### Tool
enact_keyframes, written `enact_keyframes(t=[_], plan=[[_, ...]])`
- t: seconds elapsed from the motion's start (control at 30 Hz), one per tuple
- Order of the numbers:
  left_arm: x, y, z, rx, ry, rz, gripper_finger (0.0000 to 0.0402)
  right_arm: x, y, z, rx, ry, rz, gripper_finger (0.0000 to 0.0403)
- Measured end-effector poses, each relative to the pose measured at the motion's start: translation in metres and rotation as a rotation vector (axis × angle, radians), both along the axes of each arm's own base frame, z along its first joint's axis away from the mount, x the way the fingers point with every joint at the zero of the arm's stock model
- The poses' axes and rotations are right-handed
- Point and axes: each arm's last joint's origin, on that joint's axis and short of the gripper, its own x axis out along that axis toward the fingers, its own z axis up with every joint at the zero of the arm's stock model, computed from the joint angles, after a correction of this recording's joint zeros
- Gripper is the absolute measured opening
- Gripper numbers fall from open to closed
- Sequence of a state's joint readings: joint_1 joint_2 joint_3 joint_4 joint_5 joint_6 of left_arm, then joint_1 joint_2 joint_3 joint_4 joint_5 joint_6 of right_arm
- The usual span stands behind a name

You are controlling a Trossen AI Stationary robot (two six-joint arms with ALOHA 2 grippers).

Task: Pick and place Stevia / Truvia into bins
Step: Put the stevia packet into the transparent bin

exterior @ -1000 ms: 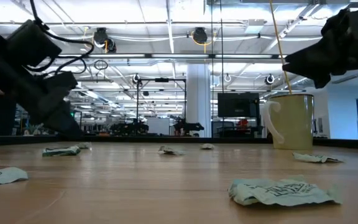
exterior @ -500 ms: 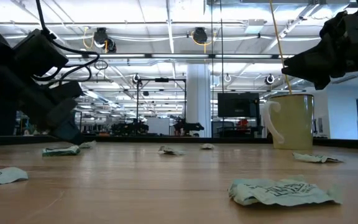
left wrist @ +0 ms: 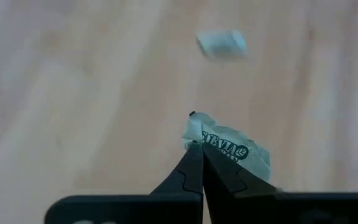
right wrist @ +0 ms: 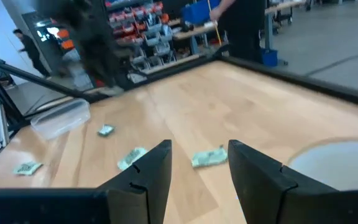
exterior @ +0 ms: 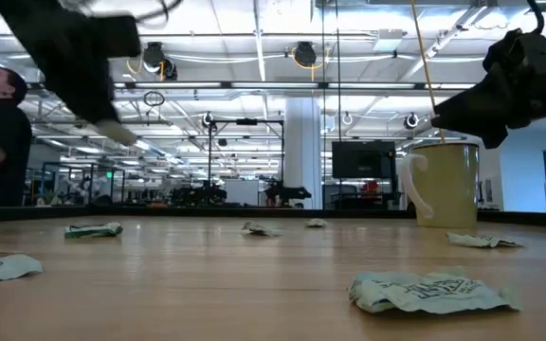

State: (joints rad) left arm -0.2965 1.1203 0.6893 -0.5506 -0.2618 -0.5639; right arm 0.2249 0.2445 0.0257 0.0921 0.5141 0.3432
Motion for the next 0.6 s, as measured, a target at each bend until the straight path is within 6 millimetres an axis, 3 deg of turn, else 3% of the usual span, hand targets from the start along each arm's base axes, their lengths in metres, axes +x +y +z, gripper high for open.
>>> enact_keyframes(t=[0.13, 0.23, 0.43, 0.6], plan=[[-0.009, -0.038, 0.034, -0.107, 0.101, 0.043, 0.0002, 0.001, 0.003, -0.004, 0.041, 0.033, 0.085, 0.0153], [-0.014, -0.07, 0.04, -0.214, 0.088, 0.076, 0.0001, 0.002, 0.006, -0.004, 0.057, 0.042, 0.194, 0.0153], [-0.022, -0.122, 0.0, -0.286, 0.27, 0.176, 0.0001, 0.002, 0.008, -0.005, 0.063, 0.049, 0.247, 0.0153], [-0.027, -0.135, -0.038, -0.218, 0.521, 0.281, 0.0001, 0.002, 0.008, -0.005, 0.063, 0.049, 0.246, 0.0153]])
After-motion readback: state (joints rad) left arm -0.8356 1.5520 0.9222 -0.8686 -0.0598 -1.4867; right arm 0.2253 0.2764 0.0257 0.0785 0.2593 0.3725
